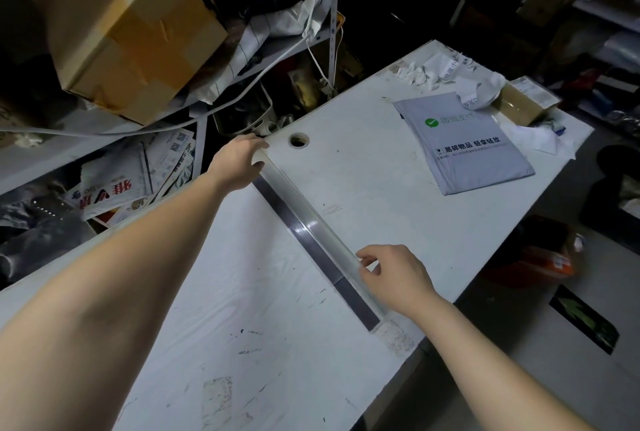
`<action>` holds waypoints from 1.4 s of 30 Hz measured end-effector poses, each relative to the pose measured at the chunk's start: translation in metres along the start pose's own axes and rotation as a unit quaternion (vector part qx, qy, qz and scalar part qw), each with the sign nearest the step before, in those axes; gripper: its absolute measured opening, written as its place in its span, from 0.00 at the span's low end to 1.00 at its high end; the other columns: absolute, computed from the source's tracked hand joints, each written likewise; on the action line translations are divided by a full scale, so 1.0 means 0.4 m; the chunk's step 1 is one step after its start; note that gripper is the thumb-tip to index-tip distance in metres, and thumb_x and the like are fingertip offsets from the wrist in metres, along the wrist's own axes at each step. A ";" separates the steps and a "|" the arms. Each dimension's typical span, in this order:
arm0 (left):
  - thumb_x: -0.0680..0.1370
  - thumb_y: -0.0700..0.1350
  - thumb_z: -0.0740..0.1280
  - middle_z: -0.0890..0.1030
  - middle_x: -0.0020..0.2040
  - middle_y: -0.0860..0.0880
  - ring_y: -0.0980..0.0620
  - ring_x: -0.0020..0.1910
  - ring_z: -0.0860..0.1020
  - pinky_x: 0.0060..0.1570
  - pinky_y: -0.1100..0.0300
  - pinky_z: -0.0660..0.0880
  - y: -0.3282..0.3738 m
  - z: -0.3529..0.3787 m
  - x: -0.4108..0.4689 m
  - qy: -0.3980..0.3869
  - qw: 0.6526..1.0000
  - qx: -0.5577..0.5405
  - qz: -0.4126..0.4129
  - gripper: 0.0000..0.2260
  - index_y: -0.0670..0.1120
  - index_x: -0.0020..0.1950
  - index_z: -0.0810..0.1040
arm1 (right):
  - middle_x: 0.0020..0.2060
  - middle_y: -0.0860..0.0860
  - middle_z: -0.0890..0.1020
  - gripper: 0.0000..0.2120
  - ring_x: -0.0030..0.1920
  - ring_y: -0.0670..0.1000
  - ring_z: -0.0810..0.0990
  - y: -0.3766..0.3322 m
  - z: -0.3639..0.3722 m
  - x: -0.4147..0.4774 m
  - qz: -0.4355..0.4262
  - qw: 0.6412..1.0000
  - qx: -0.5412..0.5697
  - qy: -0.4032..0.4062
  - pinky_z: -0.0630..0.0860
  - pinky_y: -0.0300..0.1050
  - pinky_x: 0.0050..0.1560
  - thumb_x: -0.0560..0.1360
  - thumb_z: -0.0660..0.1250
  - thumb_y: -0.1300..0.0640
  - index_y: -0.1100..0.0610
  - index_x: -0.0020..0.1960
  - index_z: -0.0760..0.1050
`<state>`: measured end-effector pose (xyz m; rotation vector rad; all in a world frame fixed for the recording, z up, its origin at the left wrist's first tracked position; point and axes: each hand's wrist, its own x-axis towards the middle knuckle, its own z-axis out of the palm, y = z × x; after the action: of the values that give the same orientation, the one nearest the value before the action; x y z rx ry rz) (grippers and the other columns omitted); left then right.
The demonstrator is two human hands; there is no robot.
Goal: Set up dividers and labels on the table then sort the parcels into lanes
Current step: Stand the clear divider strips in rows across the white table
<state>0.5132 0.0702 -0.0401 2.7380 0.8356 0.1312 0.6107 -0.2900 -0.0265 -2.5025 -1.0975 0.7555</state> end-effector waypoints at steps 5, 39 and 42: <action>0.78 0.47 0.69 0.75 0.70 0.45 0.43 0.70 0.71 0.60 0.45 0.76 0.029 -0.052 -0.082 -0.014 0.996 0.046 -0.070 0.24 0.46 0.74 0.72 | 0.69 0.46 0.76 0.20 0.67 0.50 0.74 -0.036 -0.022 -0.019 -0.037 0.996 -0.076 0.016 0.74 0.45 0.57 0.83 0.62 0.51 0.49 0.74 0.71; 0.78 0.49 0.65 0.70 0.76 0.45 0.43 0.74 0.69 0.70 0.48 0.70 -0.162 -0.399 -1.384 -0.006 0.916 0.053 -0.398 0.29 0.46 0.79 0.65 | 0.75 0.49 0.70 0.27 0.73 0.54 0.70 -0.811 0.234 -0.518 -0.359 0.913 -0.192 -0.022 0.73 0.51 0.63 0.80 0.65 0.49 0.48 0.78 0.66; 0.79 0.48 0.64 0.71 0.76 0.46 0.44 0.74 0.69 0.70 0.49 0.69 -0.248 -0.374 -1.412 -0.014 0.929 0.047 -0.367 0.26 0.47 0.78 0.67 | 0.73 0.48 0.72 0.27 0.72 0.54 0.71 -0.855 0.303 -0.539 -0.338 0.923 -0.182 -0.032 0.74 0.51 0.59 0.80 0.66 0.49 0.47 0.77 0.67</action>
<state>-0.0330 -0.1317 0.0712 2.3006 1.8165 -0.1041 0.2175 -0.2173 0.1089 -2.1051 -2.1221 0.4537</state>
